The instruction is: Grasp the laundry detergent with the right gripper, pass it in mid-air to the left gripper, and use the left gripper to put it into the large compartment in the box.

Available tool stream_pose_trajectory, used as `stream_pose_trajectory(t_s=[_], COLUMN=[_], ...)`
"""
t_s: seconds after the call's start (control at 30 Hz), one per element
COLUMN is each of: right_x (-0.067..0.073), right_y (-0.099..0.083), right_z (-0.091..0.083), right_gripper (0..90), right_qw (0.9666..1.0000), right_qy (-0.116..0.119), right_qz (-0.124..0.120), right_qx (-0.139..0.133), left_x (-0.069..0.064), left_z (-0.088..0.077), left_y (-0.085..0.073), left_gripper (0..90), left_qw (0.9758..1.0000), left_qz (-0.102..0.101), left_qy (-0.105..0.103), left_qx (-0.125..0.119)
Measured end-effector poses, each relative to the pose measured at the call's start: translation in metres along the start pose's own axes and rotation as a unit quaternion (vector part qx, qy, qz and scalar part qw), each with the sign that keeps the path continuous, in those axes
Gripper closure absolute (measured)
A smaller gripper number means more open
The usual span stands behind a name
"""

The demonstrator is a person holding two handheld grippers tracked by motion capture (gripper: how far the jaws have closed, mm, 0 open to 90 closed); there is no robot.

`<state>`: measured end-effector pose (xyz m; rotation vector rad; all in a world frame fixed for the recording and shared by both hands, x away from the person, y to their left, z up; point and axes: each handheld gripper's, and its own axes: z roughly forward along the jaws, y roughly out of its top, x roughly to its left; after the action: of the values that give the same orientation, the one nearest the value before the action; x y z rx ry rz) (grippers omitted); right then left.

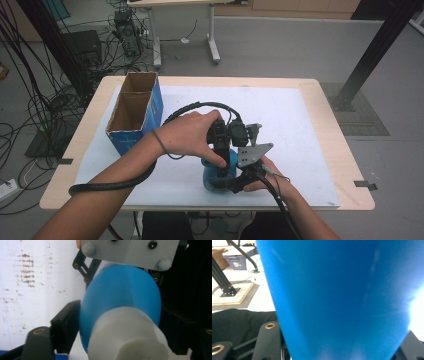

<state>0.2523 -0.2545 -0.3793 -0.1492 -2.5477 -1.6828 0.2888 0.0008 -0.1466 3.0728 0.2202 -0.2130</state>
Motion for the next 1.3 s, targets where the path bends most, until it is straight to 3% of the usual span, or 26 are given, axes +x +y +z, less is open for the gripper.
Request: stream_pose_trajectory(t_s=[0.17,1.3], right_x=[0.0,-0.0006], right_y=[0.0002,-0.0032], right_z=[0.0001,-0.0012], right_gripper=[42.2,42.2], right_qw=[1.0,0.9999], right_qy=[0.001,0.003], right_qz=[-0.001,0.001], right_qx=[0.0,-0.011], left_x=[0.0003,-0.0065], left_z=[-0.0005,-0.0027], left_y=[-0.0002,0.0048], left_gripper=[34.9,35.8], left_qw=[1.0,0.9999], left_qz=[0.001,0.005], left_qy=[0.0,0.013], left_qx=[0.003,0.007])
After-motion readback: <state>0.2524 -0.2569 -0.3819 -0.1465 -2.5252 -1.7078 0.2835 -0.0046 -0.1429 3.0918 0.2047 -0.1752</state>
